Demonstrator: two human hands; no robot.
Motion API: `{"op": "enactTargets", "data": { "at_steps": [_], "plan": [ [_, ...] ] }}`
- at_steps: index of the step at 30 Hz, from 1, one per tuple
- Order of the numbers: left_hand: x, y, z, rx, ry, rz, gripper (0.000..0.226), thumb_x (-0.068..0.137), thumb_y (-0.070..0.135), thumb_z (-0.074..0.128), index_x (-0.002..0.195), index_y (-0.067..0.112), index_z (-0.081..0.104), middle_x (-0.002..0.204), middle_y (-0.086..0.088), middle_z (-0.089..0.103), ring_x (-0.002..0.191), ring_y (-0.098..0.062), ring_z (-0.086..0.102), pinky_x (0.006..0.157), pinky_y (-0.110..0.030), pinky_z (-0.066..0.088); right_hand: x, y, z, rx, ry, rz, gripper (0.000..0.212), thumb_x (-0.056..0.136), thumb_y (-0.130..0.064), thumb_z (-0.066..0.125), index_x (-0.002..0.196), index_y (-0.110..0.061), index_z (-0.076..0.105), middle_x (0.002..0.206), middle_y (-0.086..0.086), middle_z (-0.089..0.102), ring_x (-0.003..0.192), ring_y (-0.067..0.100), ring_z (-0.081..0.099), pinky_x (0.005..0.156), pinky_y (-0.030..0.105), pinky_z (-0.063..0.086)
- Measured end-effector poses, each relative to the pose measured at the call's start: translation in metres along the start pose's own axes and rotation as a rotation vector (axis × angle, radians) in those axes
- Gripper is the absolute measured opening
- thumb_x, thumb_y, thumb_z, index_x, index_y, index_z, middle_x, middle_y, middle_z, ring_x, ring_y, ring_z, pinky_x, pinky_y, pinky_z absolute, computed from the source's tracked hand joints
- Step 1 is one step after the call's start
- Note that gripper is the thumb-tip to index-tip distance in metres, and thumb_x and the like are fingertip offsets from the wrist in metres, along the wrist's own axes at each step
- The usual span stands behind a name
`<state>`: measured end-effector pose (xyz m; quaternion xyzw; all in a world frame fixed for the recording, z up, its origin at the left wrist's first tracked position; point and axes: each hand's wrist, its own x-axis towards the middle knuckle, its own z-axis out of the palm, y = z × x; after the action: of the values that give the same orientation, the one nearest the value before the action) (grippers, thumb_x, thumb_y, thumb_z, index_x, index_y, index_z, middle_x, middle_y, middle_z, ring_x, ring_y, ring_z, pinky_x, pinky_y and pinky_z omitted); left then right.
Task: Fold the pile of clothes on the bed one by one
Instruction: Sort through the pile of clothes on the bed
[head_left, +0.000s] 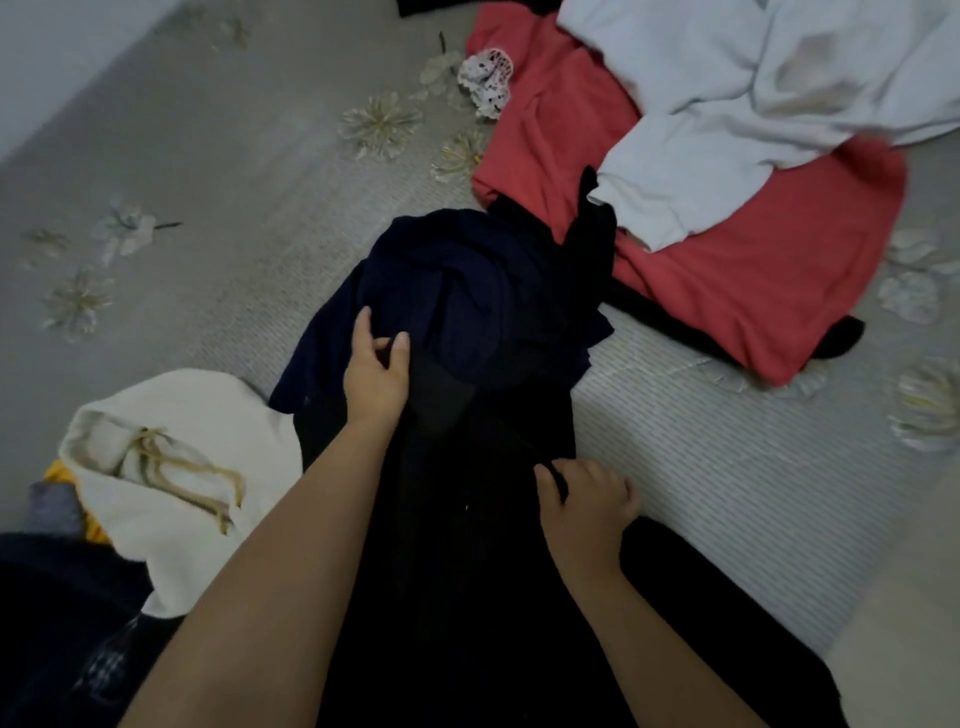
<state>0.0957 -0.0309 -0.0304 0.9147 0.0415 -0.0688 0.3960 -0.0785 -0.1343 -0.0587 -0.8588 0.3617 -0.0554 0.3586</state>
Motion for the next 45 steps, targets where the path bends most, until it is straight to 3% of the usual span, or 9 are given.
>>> {"op": "enactTargets", "data": {
  "at_steps": [4,8,14,19,24,29,35,39,45],
  "plan": [
    [-0.028,-0.018,-0.001,0.412,-0.004,0.322,0.056,0.095,0.035,0.031,0.145,0.012,0.018,0.15,-0.013,0.025,0.138,-0.032,0.019,0.11,-0.046,0.012,-0.002,0.005,0.004,0.021,-0.093,-0.018,0.044,0.087,-0.028,0.059,0.125,-0.005,0.053,0.12,0.016,0.057,0.114,0.032,0.048,0.106,0.051,0.022],
    [-0.067,-0.054,-0.005,0.655,-0.194,0.322,0.057,0.096,0.032,0.037,0.145,0.012,0.016,0.154,-0.01,0.01,0.142,-0.029,0.005,0.111,-0.049,0.002,-0.001,0.005,0.008,-0.131,-0.295,-0.1,0.056,0.093,-0.044,0.041,0.14,-0.015,0.031,0.128,0.006,0.052,0.118,0.021,0.045,0.103,0.036,0.024],
    [-0.107,-0.085,-0.022,0.552,-0.252,0.324,0.074,0.084,0.061,0.014,0.143,0.016,0.012,0.149,0.0,0.002,0.136,-0.014,-0.009,0.11,-0.04,-0.008,0.015,-0.009,-0.004,-0.173,-0.185,-0.307,0.061,0.087,-0.04,0.054,0.138,-0.011,0.036,0.128,0.011,0.051,0.117,0.026,0.046,0.106,0.047,0.024],
    [-0.17,-0.109,-0.032,0.598,-0.166,0.164,0.091,0.078,0.075,0.012,0.141,0.012,0.027,0.149,-0.015,0.015,0.135,-0.028,-0.003,0.107,-0.051,-0.002,0.044,-0.056,0.005,-0.304,-0.325,-0.483,0.064,0.087,-0.05,0.048,0.143,-0.025,0.027,0.14,0.015,0.038,0.126,0.029,0.036,0.109,0.049,0.019],
    [-0.191,-0.121,-0.025,0.588,-0.099,-0.007,0.048,0.084,0.019,0.063,0.13,0.012,0.05,0.138,-0.021,0.043,0.131,-0.046,0.03,0.103,-0.064,0.02,0.053,-0.076,0.017,-0.273,-0.331,-0.599,0.038,0.092,-0.028,0.05,0.129,-0.019,0.051,0.111,0.011,0.059,0.108,0.025,0.05,0.096,0.036,0.025],
    [-0.207,-0.12,-0.024,0.648,0.079,0.3,0.04,0.083,0.025,0.046,0.12,0.014,0.055,0.121,-0.017,0.06,0.113,-0.047,0.051,0.086,-0.067,0.034,0.042,-0.053,-0.02,-0.054,-0.15,-0.703,0.026,0.085,-0.006,0.057,0.109,-0.004,0.065,0.086,0.022,0.062,0.084,0.036,0.058,0.083,0.05,0.043],
    [-0.23,-0.143,-0.003,0.698,-0.24,-0.171,0.052,0.098,0.041,0.025,0.143,0.04,0.001,0.155,0.006,-0.005,0.142,-0.021,-0.011,0.111,-0.05,-0.006,0.026,-0.017,-0.027,-0.441,-0.386,-0.531,0.046,0.093,-0.015,0.046,0.138,-0.009,0.037,0.137,0.023,0.039,0.125,0.034,0.036,0.105,0.046,0.027],
    [-0.264,-0.153,-0.012,0.64,-0.124,-0.279,0.056,0.095,0.047,0.029,0.144,0.036,0.004,0.156,0.003,0.001,0.142,-0.019,-0.007,0.111,-0.047,-0.006,0.011,-0.007,-0.032,-0.342,-0.325,-0.725,0.053,0.087,-0.012,0.056,0.135,0.001,0.038,0.143,0.03,0.027,0.132,0.042,0.027,0.108,0.054,0.021],
    [-0.369,-0.156,-0.028,0.507,0.179,-0.579,0.056,0.09,0.036,0.05,0.139,0.012,0.036,0.144,-0.026,0.029,0.135,-0.042,0.023,0.107,-0.057,0.018,-0.017,0.057,-0.047,-0.384,-0.513,-0.631,0.07,0.089,-0.025,0.056,0.142,0.002,0.019,0.146,0.032,0.019,0.134,0.043,0.023,0.108,0.049,0.021]
  ]
}}
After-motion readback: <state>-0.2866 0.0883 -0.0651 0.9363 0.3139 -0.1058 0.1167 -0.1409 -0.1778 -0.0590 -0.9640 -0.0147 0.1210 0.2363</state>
